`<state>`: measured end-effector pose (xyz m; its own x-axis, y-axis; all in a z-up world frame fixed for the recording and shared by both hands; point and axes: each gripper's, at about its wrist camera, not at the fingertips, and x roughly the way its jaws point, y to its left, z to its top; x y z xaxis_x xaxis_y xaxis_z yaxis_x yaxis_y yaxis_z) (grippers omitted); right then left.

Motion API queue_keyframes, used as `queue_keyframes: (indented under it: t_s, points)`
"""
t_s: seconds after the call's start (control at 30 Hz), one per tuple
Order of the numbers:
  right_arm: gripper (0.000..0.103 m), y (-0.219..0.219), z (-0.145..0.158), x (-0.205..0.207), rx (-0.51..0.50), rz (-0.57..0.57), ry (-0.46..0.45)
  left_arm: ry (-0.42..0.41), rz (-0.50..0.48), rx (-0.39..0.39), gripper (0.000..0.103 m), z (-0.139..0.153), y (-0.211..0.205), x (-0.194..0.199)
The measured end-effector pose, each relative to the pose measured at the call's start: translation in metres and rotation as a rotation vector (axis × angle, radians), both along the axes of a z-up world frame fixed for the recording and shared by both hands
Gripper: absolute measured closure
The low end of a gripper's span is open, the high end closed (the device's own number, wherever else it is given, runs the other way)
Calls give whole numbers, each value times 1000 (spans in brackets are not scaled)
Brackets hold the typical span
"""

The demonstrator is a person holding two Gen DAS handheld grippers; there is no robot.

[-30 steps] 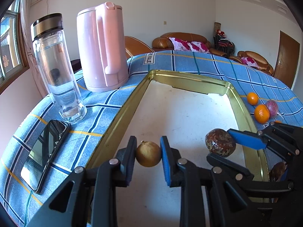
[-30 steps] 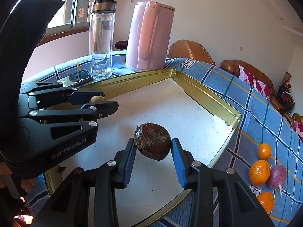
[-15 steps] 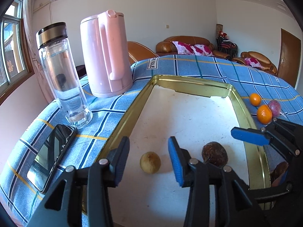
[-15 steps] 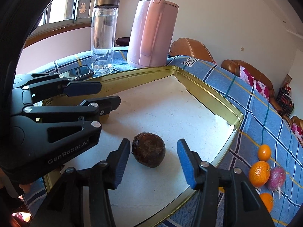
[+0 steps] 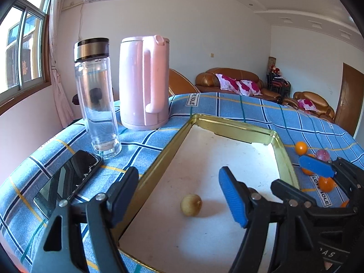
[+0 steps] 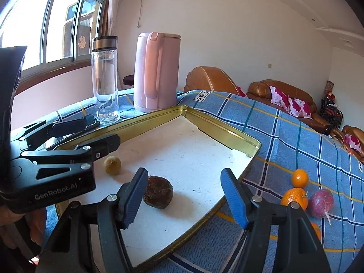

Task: Organize fruits
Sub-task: 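Withdraw both open tools from the tray back toward the fruits on the cloth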

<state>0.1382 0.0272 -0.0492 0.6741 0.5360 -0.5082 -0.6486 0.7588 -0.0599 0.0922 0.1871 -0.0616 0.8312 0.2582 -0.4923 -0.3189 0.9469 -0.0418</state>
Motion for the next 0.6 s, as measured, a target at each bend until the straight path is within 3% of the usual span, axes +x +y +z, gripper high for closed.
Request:
queue_keyframes:
  t_s: [0.2,0.6]
  points:
    - [31,-18,4,0,62,-48,-11,-14,20,17,26,1,-1,-5]
    - [31,-33,6,-13,36,-77,-70,-17,-11,73,26,-5,-34,-7]
